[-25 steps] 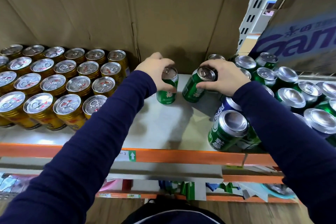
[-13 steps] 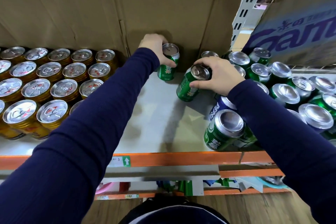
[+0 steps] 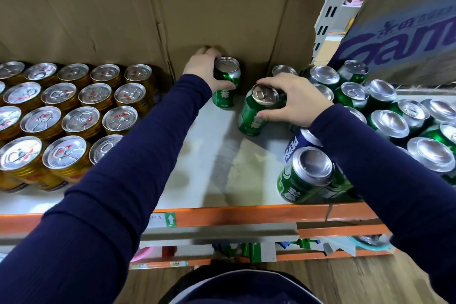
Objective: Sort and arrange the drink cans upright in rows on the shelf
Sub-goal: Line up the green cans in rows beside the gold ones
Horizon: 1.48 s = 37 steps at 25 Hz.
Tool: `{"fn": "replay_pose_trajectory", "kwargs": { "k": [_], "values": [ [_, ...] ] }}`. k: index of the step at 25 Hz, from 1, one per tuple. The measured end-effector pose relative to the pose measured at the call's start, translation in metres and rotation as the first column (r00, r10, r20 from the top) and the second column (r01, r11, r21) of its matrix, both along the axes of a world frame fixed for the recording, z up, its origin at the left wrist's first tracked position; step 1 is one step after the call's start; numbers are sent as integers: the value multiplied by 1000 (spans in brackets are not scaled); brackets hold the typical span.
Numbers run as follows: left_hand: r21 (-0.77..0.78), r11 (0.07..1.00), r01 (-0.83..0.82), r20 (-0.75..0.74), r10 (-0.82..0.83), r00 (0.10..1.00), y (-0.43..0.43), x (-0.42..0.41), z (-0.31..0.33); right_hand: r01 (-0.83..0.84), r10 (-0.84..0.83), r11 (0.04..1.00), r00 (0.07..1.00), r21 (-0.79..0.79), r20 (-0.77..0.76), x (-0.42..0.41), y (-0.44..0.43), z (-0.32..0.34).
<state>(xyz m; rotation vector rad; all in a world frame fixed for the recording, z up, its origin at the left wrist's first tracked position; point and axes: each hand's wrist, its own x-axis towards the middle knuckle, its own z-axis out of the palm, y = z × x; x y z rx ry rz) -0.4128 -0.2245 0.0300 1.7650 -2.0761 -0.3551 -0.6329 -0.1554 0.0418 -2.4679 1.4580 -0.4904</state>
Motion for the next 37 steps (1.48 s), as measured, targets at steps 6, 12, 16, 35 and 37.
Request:
{"fn": "replay_pose_trajectory", "kwargs": {
  "k": [6,12,16,35,37],
  "values": [
    [7,997,-74,-91,75,993,67,13,-36,-45,56,998,968,48,-246,7,-10,19],
    [-39,999,-35,53,37,998,139,19,-82,-38,23,999,900,-26,-435,28,-27,39],
    [-37,998,-45,96,48,994,147,22,-97,64,-56,998,935,9,-349,32,-49,46],
    [-24,995,-93,126,96,987,144,15,-95,110,-121,991,978,-73,-171,-1,-33,39],
    [-37,998,-41,46,42,998,145,4,-93,102,-103,995,991,-15,-82,-24,0,47]
  ]
}}
